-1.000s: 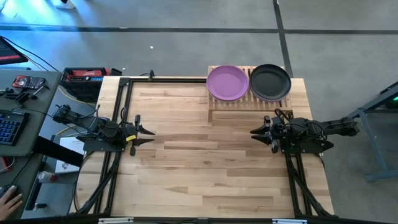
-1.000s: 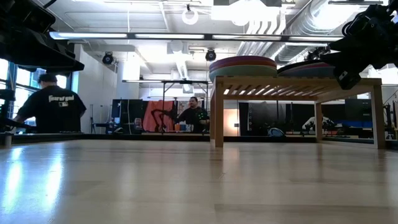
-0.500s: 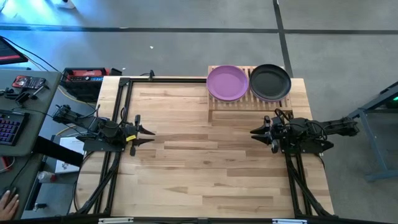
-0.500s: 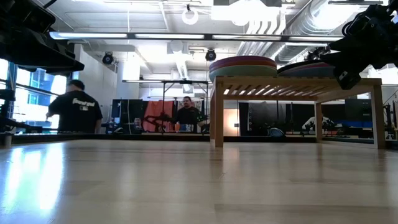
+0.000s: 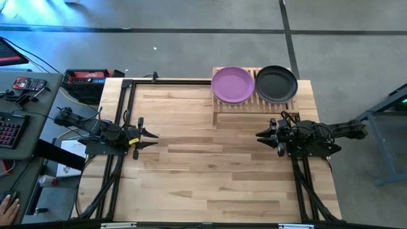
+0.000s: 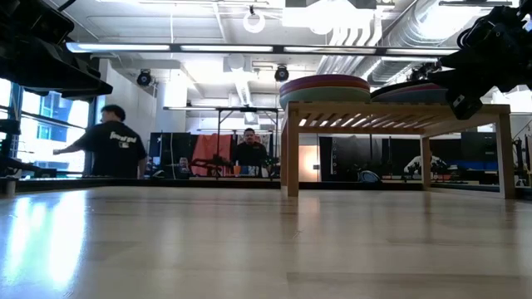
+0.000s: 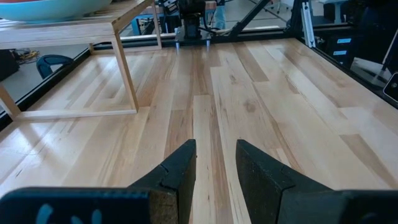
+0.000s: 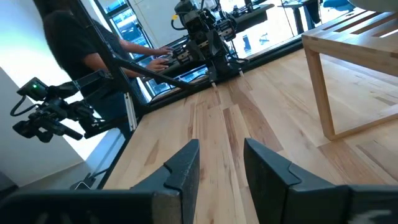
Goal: Place and stack plates onto a shelf
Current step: Return to Home Position
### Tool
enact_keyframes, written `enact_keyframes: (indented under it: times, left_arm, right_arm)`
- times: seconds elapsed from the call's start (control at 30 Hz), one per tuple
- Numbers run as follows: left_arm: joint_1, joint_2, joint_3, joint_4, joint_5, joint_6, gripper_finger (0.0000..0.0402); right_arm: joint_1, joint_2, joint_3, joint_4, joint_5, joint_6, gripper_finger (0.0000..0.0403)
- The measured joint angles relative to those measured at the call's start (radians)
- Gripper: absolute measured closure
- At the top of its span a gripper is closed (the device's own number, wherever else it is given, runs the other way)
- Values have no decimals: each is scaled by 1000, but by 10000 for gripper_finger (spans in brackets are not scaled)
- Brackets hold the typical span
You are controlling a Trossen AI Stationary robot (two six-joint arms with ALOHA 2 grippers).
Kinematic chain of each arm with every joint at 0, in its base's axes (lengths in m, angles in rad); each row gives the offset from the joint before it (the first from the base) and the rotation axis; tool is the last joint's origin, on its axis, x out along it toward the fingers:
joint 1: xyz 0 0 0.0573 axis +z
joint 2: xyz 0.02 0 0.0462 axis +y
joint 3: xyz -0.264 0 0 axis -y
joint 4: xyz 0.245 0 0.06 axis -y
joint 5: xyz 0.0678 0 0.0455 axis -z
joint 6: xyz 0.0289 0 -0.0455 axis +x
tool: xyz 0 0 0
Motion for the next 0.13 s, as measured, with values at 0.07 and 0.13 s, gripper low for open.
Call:
enact_keyframes:
  times: [0.07, 0.13]
  left_arm:
    - [0, 0, 0, 0, 0, 0, 300]
    - [0, 0, 0, 0, 0, 0, 300]
  right_arm:
    - [0, 0, 0, 0, 0, 0, 295]
    - [0, 0, 0, 0, 0, 0, 295]
